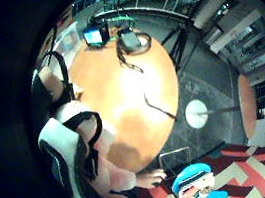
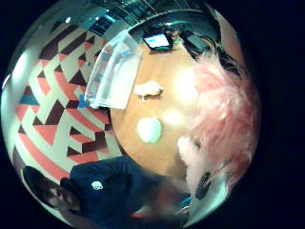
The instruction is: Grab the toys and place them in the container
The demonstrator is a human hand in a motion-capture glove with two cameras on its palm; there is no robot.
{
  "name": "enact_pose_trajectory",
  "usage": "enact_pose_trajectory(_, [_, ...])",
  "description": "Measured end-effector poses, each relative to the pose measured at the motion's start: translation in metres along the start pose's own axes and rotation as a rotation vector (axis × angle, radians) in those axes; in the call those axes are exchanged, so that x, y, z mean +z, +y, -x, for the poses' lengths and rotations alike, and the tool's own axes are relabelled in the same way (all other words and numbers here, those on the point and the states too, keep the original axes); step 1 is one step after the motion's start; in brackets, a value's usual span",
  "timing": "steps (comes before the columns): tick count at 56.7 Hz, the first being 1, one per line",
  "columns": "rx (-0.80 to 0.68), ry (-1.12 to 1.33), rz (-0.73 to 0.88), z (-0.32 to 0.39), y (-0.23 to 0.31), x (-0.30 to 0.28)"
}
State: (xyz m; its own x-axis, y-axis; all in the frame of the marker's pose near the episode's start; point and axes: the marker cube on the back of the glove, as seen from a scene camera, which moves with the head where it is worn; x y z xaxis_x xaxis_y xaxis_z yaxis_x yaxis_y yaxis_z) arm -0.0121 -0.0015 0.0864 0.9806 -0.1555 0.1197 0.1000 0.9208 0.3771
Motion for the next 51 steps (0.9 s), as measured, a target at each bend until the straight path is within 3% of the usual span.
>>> enact_pose_trajectory(4, [-0.190,-0.017,-0.085,0.032,-0.016,-0.018])
enact_pose_trajectory(13, [-1.079,-0.046,-0.369,0.101,-0.064,-0.042])
enact_pose_trajectory(16, [-1.186,-0.012,-0.484,0.123,-0.096,-0.040])
enact_pose_trajectory(21, [-1.012,0.009,-0.498,0.168,-0.139,-0.019])
enact_pose_trajectory(33, [-0.376,-0.232,-0.019,0.300,-0.180,0.047])
enact_pose_trajectory(37, [-0.369,-0.185,0.045,0.305,-0.180,0.058])
enact_pose_trajectory(43, [-0.385,-0.017,0.018,0.277,-0.176,0.057])
enact_pose_trajectory(51, [-0.365,-0.023,0.098,0.234,-0.154,0.033])
